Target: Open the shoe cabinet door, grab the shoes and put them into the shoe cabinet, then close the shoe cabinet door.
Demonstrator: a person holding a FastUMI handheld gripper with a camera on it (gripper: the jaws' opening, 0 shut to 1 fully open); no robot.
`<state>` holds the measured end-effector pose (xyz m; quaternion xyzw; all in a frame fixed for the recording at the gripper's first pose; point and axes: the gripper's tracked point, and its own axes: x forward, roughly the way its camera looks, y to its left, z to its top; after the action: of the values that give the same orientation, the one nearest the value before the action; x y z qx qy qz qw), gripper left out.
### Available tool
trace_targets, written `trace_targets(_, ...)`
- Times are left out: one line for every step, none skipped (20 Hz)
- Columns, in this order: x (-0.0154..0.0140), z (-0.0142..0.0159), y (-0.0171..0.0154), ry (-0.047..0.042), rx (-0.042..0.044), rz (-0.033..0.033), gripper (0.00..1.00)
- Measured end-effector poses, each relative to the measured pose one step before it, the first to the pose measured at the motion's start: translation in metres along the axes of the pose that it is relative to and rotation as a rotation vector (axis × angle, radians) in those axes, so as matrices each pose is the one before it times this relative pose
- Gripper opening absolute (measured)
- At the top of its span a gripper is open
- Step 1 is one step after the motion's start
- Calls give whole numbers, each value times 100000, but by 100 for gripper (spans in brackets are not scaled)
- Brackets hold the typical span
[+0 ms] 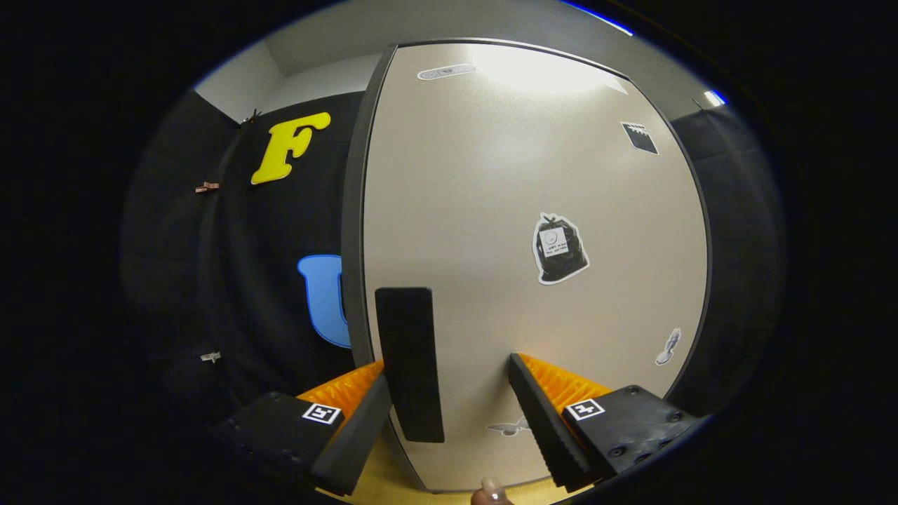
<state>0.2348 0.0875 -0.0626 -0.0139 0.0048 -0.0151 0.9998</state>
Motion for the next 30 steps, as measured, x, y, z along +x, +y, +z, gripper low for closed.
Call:
trace_targets(-741, 370, 131, -1485, -188, 871, 100)
trace_targets(-693, 382, 49, -1600, -157, 661, 100)
trace_targets(-787, 378, 132, -651, 19, 938, 100)
trace_targets(-659, 170, -11, 184, 136, 642, 100)
trace_targets(-752, 99, -127, 673, 382, 397, 99)
trace_targets(-832, 160, -91, 428, 582, 654, 100)
trace_targets(-966, 274, -228, -131, 583, 560, 100)
trace_targets(-974, 310, -205, -471, 773, 722, 100)
trace_targets(-1051, 307, -283, -186, 623, 685, 100)
trace_targets(-994, 358, -422, -46, -11, 290, 99)
trace_targets(-1185, 446, -650, -14, -164, 365, 100)
trace_targets(-966, 308, -492, -1, -233, 664, 100)
trace_targets(-1169, 476, -668, -189, -208, 1045, 100)
trace_targets(-1168, 422, -585, -169, -158, 1890, 99)
trace_targets(-1309, 507, -883, -168, -72, 1790, 100)
trace_targets(-1000, 269, -852, 96, 55, 1511, 99)
trace_targets(-1162, 332, -969, 161, 159, 1614, 99)
trace_targets(-1141, 351, -843, 49, 374, 1946, 99)
trace_targets(-1105, 250, -951, -9, 339, 1706, 99)
trace_targets(-1191, 424, -1118, -465, -90, 1475, 99)
trace_targets(-987, 278, -773, -353, -309, 1591, 99)
trace_targets(-1387, 159, -1141, 403, -692, 1260, 99)
trace_targets(-1314, 204, -1073, 606, -1033, 558, 99)
trace_targets(-1080, 213, -871, 560, -746, 209, 99)
trace_targets(-974, 151, -750, 367, -164, 49, 99)
trace_targets(-865, 141, -674, 53, 503, -343, 99)
trace_targets(-705, 318, -707, -636, 1043, -781, 99)
trace_targets(-692, 311, -553, -938, 1131, -494, 99)
trace_targets(-574, 374, -590, -1349, 785, -844, 99)
trace_targets(-444, 351, -658, -1217, 258, -1373, 99)
